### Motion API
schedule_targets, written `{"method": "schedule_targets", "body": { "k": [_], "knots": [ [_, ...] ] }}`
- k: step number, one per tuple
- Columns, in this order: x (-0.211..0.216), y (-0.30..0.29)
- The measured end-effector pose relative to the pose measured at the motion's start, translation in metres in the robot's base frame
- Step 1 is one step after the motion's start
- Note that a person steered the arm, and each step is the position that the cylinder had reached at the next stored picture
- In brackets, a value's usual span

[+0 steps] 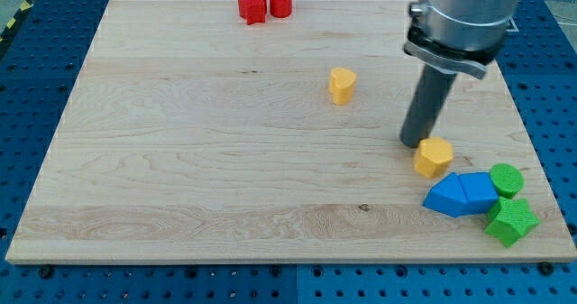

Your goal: Move yellow heart on top right to yellow hexagon

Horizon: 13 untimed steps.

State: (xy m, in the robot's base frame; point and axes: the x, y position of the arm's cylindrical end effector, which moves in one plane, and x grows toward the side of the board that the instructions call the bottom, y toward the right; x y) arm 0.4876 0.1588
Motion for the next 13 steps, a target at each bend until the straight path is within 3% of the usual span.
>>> {"method": "schedule_targets", "body": {
  "k": [2,3,5,7,9,13],
  "knots": [
    [0.016,0.041],
    [-0.003,0.018],
    [-0.035,-0.105],
    [-0.102,-0.122],
    [-0.107,-0.083],
    [-0.033,0.044]
  ]
}}
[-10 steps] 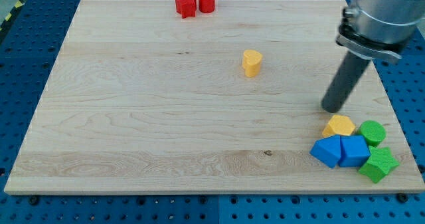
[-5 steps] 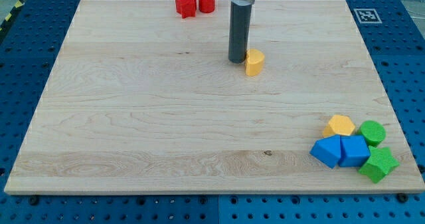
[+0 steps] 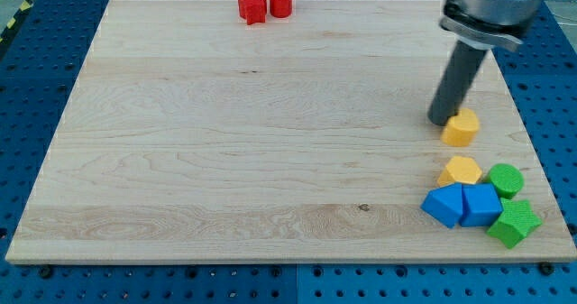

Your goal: Move yellow heart on top right to yellow hexagon

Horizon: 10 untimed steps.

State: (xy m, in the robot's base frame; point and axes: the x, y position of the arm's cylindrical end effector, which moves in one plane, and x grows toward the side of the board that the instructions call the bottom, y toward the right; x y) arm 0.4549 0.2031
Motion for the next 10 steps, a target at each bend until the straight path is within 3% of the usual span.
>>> {"method": "schedule_targets", "body": {
  "k": [2,3,4,5,6,7,9,10],
  "knots": [
    [0.028,0.045],
    [-0.008,0.046],
    [-0.018,0.095],
    [0.031,0.117],
    [0.068,0.100],
    [0.071,0.070],
    [0.063,0.123],
    [0.041,0.100]
  ]
}}
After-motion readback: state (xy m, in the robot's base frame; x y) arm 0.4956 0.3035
